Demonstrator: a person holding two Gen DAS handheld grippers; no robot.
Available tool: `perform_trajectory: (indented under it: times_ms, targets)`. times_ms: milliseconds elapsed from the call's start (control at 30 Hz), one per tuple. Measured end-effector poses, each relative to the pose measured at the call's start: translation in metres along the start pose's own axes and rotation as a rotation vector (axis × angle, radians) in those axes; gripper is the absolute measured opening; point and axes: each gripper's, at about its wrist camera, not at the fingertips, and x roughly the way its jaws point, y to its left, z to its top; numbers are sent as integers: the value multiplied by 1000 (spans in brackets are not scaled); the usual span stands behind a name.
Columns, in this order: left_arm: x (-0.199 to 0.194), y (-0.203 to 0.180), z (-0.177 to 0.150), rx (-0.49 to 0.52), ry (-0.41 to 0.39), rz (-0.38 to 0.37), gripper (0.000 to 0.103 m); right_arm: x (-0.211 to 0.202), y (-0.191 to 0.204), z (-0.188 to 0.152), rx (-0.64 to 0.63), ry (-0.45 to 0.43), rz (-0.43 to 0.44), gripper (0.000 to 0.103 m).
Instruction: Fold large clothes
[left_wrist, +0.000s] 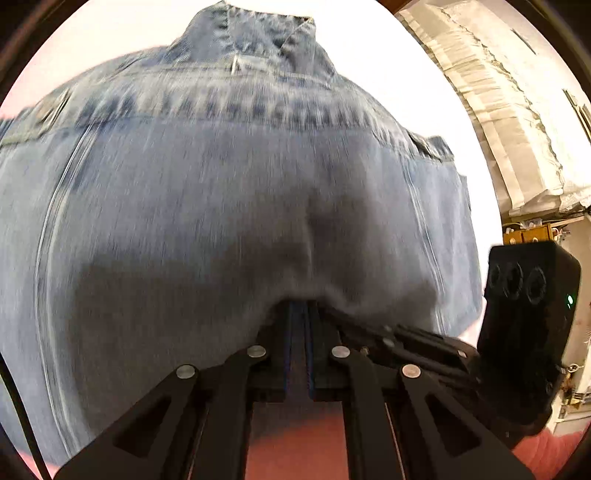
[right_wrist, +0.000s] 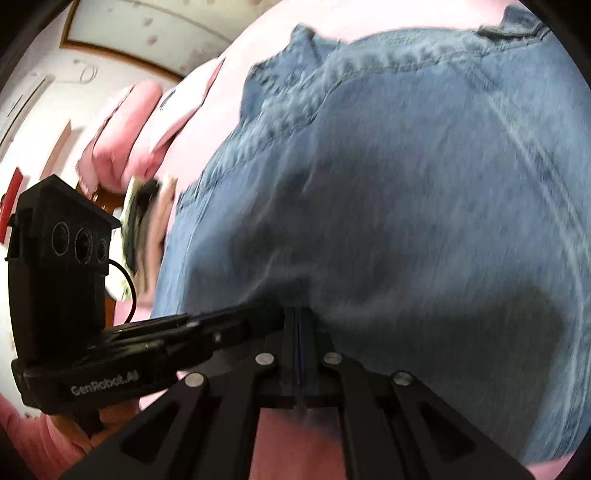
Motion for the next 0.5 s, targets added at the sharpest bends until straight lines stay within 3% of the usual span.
perform_trajectory:
  times_ms: [400,500]
  targets:
    - [11,13,56,-21,-186,22,1,18,-11,78,-68,-156,-13,0]
    - [0,19,57,13,-238,85,1,17,-22,94,-62,-173,-14,0]
